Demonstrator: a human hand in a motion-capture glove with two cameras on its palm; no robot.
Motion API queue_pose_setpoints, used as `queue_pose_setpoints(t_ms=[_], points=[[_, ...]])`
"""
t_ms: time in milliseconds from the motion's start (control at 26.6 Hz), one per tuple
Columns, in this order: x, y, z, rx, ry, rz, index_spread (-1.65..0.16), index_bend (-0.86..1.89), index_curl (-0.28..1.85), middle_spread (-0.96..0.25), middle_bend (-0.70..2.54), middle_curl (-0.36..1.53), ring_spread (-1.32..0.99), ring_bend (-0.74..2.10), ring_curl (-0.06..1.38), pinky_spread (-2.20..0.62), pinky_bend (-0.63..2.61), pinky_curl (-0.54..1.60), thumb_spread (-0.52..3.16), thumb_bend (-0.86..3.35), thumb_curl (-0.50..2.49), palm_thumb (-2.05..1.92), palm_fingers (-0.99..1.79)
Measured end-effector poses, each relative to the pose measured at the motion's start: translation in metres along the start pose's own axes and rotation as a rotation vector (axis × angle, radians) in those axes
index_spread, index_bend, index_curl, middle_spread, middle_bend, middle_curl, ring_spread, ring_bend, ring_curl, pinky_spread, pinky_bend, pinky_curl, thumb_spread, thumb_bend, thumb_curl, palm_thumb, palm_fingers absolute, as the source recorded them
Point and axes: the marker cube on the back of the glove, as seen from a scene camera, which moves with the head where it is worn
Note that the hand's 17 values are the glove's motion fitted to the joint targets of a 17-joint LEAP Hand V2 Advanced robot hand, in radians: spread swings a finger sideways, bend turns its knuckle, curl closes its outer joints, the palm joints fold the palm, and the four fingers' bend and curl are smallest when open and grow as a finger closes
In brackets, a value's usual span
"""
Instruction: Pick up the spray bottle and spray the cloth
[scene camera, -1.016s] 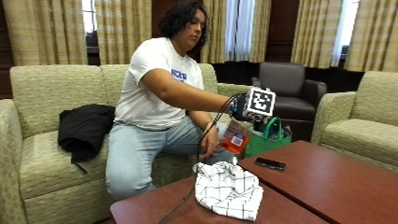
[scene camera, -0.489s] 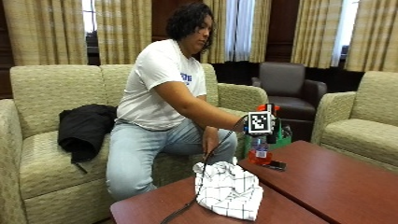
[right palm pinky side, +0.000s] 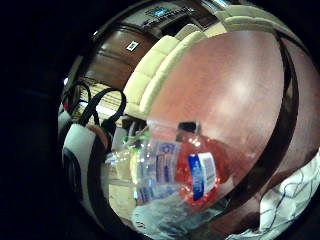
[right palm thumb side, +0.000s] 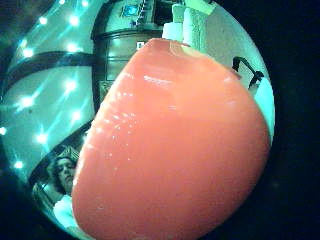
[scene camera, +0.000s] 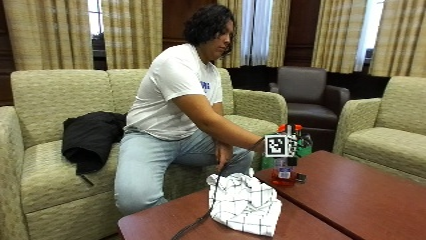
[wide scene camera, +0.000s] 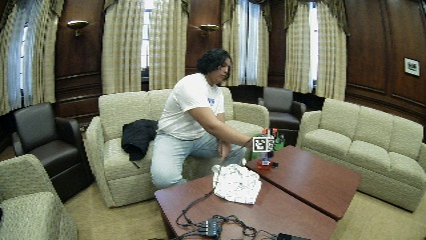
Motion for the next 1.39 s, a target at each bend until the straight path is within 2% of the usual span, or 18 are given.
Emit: queue_pose_setpoints(t_ms=[188,376,564,865,940,1091,1392], points=[[-0.002,-0.003,0.001,0.021,-0.024,0.034,-0.24,0.29,0.61,-0.12,0.65,0.54,-0.16,0.66,0.47,-0.28,0.46,0.41,0.51,-0.03,0.85,0.9,1.37],[-0.004,0.011,-0.003,-0.086,-0.053,0.045,-0.24,0.29,0.61,-0.12,0.65,0.53,-0.17,0.67,0.47,-0.29,0.45,0.41,0.51,-0.03,0.85,0.9,1.37],[-0.003,0.002,0.006,0.002,-0.056,0.057,-0.24,0.3,0.61,-0.12,0.65,0.54,-0.17,0.67,0.47,-0.29,0.45,0.41,0.51,-0.03,0.85,0.89,1.37],[-0.001,-0.004,0.005,-0.022,-0.053,0.085,-0.24,0.3,0.62,-0.12,0.65,0.54,-0.16,0.67,0.47,-0.29,0.45,0.41,0.52,-0.03,0.86,0.9,1.37],[-0.002,-0.002,0.004,-0.076,-0.05,0.094,-0.24,0.29,0.61,-0.13,0.64,0.54,-0.16,0.68,0.47,-0.29,0.46,0.41,0.53,-0.03,0.85,0.9,1.36],[-0.003,0.016,-0.006,-0.237,-0.062,0.111,-0.24,0.25,0.61,-0.12,0.62,0.53,-0.14,0.63,0.46,-0.25,0.45,0.4,0.55,-0.02,0.85,0.91,1.25],[-0.002,0.011,-0.012,-0.176,-0.046,0.153,-0.3,0.11,0.54,-0.14,0.58,0.5,-0.15,0.49,0.42,-0.07,0.24,0.36,0.77,-0.09,0.71,0.73,0.89]])
